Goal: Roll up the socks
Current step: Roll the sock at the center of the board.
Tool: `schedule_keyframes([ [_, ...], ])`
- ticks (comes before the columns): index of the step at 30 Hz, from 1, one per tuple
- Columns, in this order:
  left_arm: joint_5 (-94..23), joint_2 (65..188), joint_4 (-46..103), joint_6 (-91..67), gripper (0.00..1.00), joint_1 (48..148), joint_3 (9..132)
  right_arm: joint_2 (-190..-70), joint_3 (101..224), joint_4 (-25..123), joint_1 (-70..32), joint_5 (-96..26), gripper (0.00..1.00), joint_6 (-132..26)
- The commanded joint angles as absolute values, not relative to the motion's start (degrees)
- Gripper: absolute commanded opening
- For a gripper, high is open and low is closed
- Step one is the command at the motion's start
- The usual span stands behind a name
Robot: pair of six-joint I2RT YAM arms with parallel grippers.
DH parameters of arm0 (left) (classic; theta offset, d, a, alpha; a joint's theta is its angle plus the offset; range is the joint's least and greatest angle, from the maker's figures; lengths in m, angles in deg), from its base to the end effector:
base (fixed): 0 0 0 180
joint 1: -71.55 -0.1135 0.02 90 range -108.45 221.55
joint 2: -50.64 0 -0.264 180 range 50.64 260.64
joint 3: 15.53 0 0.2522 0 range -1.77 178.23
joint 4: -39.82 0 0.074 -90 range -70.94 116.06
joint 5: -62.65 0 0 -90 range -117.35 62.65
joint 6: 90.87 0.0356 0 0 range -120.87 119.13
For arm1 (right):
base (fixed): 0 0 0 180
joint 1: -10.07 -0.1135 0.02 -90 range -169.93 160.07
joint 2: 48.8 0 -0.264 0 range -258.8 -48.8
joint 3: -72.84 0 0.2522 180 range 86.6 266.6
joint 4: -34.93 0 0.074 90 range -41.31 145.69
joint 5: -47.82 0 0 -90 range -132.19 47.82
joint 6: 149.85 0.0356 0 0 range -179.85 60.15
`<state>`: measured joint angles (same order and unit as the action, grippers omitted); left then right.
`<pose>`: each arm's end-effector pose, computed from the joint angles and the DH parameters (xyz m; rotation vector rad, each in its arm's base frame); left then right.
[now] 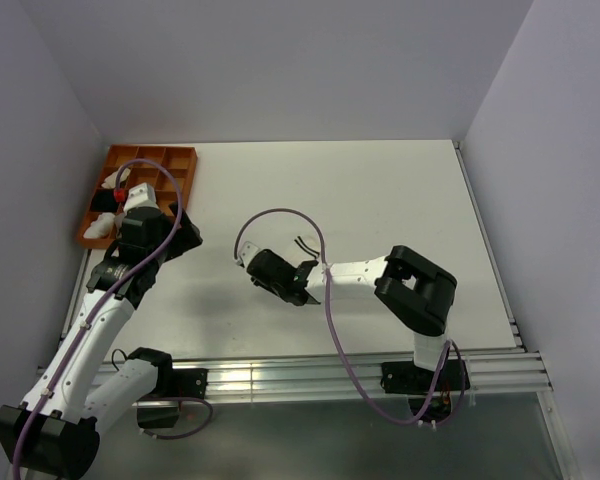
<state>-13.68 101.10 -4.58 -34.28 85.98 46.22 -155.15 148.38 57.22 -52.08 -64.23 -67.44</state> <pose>0.1863 -0.0393 0.3071 -0.4887 2.0828 -0.2350 0.1871 0.3255 0.1521 -1.2447 2.0593 -0.0486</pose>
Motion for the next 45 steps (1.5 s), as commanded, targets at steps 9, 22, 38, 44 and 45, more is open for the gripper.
schedule_keyframes([
  [9,-14.9,101.4,-2.3,-32.9,0.92,85.7,45.6,-156.7,148.2,53.8,-52.8,-62.1,0.09,-66.4],
  [22,-18.2,102.1,-1.7,-33.2,0.91,85.7,45.8,-152.9,149.8,53.4,-44.9,-39.4,0.00,-53.7],
  [38,-32.2,105.2,4.6,-44.0,0.85,87.4,36.7,-160.1,149.6,46.1,-29.4,-2.1,0.00,-40.2],
  [44,-33.2,110.2,12.5,-48.7,0.83,92.0,32.1,-165.3,150.5,44.7,-27.9,2.7,0.00,-37.9],
  [45,-33.3,111.7,13.7,-49.5,0.83,93.5,31.5,-165.8,150.1,43.7,-27.8,3.0,0.00,-36.8],
])
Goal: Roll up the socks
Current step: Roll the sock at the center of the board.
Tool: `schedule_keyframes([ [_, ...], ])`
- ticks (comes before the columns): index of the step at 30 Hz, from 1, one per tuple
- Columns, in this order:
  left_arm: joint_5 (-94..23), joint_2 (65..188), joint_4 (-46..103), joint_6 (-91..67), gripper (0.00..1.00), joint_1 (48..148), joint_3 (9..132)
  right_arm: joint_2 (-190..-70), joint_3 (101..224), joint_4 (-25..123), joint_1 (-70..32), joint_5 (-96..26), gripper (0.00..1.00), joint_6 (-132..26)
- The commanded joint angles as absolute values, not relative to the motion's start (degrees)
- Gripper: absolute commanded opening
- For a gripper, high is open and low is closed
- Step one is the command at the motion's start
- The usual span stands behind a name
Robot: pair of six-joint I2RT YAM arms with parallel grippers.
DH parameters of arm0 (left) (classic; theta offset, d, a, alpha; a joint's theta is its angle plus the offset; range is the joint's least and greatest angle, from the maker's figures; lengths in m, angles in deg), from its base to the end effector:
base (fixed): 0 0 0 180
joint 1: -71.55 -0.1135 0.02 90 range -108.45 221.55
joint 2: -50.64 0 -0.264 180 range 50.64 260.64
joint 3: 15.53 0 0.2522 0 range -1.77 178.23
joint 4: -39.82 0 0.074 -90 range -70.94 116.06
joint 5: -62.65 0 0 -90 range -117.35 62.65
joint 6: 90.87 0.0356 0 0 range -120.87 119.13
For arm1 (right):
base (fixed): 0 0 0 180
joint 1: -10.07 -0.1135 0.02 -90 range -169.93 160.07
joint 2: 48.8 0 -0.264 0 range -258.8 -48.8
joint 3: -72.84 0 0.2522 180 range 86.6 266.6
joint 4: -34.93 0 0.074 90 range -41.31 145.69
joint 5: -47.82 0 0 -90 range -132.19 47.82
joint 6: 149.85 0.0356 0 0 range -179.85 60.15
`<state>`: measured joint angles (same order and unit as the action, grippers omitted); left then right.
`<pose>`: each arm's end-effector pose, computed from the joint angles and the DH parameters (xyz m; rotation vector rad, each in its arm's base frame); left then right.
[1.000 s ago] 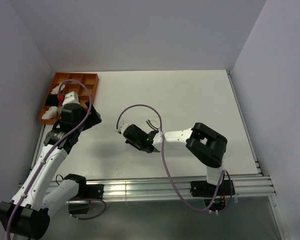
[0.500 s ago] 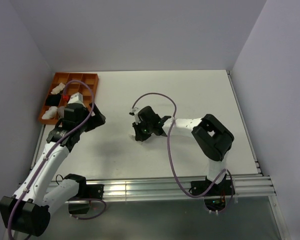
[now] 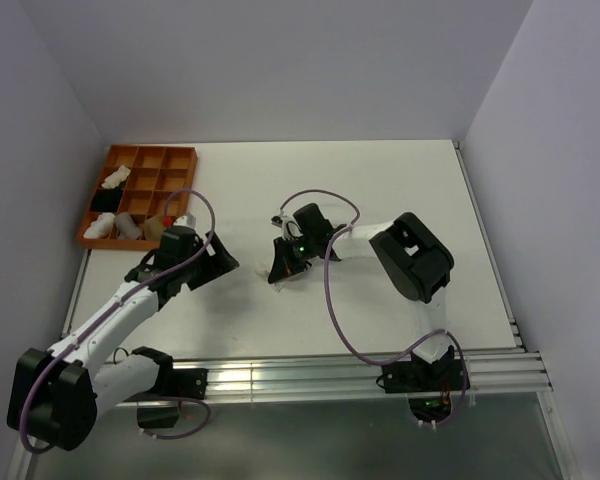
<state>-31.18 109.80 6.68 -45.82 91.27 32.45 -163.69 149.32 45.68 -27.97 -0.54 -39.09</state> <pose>0.1973 -0.0732 0.2148 -0.4976 2.3801 -0.6164 0.2961 0.2617 0.1202 -0.7425 2.4753 1.3154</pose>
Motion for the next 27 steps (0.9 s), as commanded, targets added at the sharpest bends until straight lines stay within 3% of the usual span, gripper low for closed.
schedule_keyframes([
  [1,-33.0,112.7,15.1,-49.8,0.83,94.2,31.4,-166.6,149.8,42.9,-27.6,3.4,0.00,-36.2],
  [8,-31.4,119.5,19.9,-50.7,0.77,98.4,31.0,-168.1,149.1,40.5,-26.3,5.9,0.00,-33.0],
  [14,-31.1,123.7,22.5,-49.9,0.65,100.5,30.3,-168.2,149.1,40.3,-26.1,5.5,0.00,-32.6],
  [27,-28.8,134.8,27.7,-52.8,0.60,101.8,31.5,-168.9,149.4,40.7,-26.1,5.6,0.00,-32.9],
])
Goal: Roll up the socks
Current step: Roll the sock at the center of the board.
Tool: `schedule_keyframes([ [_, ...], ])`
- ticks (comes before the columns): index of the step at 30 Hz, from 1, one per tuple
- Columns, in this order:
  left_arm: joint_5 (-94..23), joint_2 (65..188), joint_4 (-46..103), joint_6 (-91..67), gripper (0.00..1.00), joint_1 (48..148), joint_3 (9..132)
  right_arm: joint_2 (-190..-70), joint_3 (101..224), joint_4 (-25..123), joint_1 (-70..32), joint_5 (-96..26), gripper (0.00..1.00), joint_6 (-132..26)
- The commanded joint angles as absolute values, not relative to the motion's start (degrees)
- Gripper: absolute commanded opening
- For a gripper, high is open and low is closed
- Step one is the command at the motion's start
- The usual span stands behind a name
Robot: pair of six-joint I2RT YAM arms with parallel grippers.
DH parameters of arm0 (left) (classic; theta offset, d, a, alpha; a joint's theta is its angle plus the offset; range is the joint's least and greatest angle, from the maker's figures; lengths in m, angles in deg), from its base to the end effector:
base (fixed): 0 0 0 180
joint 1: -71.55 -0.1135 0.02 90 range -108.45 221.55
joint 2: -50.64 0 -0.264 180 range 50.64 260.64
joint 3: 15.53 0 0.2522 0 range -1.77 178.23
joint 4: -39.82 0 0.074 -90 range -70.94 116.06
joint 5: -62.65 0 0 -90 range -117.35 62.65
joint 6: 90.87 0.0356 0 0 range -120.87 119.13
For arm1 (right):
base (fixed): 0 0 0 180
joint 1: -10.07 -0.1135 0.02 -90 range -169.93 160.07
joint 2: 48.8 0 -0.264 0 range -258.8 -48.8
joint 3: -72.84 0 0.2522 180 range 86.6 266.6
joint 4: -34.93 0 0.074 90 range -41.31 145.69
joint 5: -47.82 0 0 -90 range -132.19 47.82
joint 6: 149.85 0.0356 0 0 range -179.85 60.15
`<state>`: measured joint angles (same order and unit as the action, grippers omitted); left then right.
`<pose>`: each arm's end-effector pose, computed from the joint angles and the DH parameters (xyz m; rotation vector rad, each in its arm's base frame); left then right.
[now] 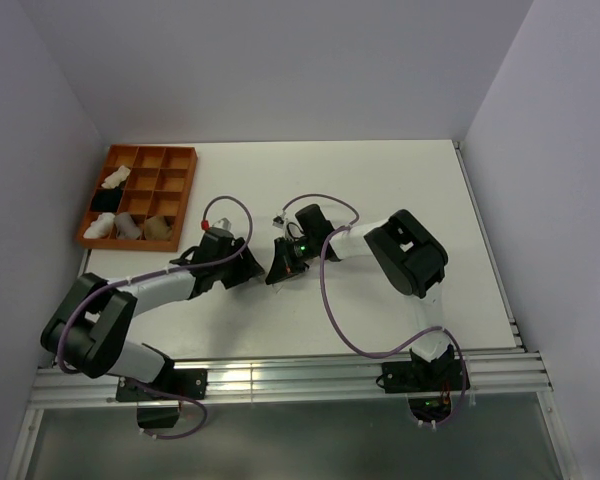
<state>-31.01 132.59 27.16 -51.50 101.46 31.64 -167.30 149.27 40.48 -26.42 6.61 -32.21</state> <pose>0.2279 -0.1337 0.1504 -0.4233 2.4904 -0.6975 0.3048 0.2587 0.1045 -0.6432 2.5059 1.5037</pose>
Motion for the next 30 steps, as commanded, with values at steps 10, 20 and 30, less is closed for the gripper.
schedule_keyframes([
  [10,-27.6,136.9,24.0,-52.9,0.51,101.9,32.9,-168.9,149.5,40.4,-26.1,6.0,0.00,-32.6],
  [20,-24.8,141.2,22.5,-54.4,0.43,102.7,33.1,-168.0,150.6,44.0,-26.7,3.7,0.00,-34.9],
  [30,-22.5,145.7,17.6,-55.9,0.19,102.7,35.1,-165.1,150.6,46.4,-27.8,0.6,0.03,-36.9],
])
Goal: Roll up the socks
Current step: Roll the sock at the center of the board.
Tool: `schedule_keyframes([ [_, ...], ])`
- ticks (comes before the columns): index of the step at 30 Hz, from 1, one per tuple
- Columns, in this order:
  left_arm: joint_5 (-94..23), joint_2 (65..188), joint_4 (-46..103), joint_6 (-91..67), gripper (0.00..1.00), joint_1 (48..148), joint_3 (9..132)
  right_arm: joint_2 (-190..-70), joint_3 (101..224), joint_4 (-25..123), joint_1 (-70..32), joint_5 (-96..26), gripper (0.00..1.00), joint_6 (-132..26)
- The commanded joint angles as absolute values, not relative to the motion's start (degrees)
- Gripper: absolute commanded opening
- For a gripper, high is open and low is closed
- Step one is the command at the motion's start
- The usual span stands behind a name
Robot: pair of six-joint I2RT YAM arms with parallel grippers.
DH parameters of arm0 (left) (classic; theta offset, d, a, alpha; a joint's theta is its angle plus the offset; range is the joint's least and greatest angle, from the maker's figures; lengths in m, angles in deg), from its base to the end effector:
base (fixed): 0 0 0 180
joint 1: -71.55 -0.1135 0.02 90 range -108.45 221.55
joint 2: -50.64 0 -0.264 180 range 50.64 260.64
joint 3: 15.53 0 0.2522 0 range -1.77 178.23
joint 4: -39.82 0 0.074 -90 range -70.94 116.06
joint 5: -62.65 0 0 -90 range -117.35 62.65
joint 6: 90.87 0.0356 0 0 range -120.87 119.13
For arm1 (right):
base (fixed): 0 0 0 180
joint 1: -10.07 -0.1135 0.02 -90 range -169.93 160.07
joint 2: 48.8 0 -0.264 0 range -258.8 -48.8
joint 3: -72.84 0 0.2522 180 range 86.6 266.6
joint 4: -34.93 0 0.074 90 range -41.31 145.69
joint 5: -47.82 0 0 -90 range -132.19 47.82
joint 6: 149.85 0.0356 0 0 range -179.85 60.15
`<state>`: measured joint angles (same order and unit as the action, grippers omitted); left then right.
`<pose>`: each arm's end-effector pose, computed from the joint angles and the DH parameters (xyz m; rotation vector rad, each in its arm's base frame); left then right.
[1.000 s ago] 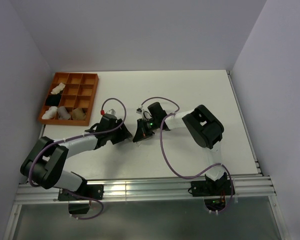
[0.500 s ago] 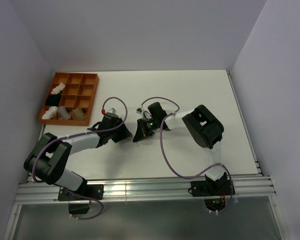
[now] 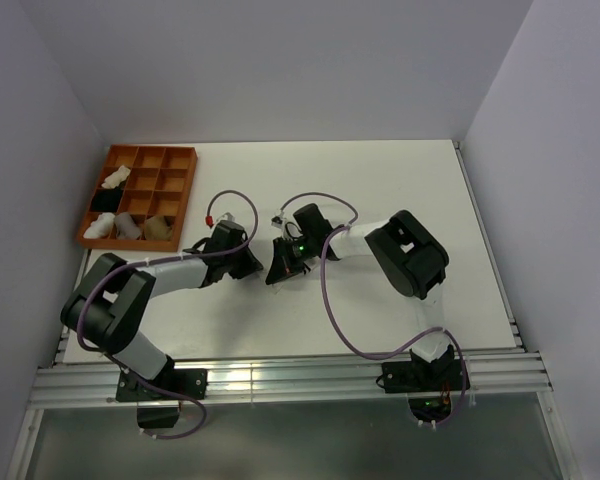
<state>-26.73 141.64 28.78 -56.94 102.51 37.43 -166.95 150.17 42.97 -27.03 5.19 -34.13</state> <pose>0.2532 -0.1514 0.1392 -0.5575 2.4798 -0.6430 0.3032 0.2621 0.1075 -0.6749 2.5120 1.4628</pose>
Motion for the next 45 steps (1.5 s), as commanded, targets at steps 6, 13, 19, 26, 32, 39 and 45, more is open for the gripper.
schedule_keyframes([
  [6,-22.1,143.4,15.7,-55.6,0.14,103.1,35.4,-163.0,150.0,46.2,-28.5,-1.1,0.04,-37.5],
  [13,-20.6,135.8,15.9,-57.2,0.47,102.9,32.0,-164.6,149.7,44.4,-28.5,1.5,0.02,-36.2],
  [19,-23.4,128.4,24.0,-56.0,0.53,102.7,25.8,-165.2,149.9,44.5,-28.3,3.6,0.00,-36.8],
  [26,-25.9,122.2,30.4,-52.6,0.53,102.6,21.1,-165.7,149.9,43.6,-27.8,5.6,0.00,-36.3],
  [32,-28.7,120.6,32.4,-49.0,0.53,102.5,19.9,-166.0,150.1,44.1,-27.8,6.6,0.00,-36.6],
  [39,-28.6,113.8,33.7,-48.1,0.55,101.3,16.8,-165.9,150.5,46.0,-27.7,6.2,0.00,-38.6],
  [45,-32.7,116.5,36.3,-45.3,0.57,101.3,17.5,-166.0,150.8,46.1,-27.7,6.8,0.00,-38.6],
])
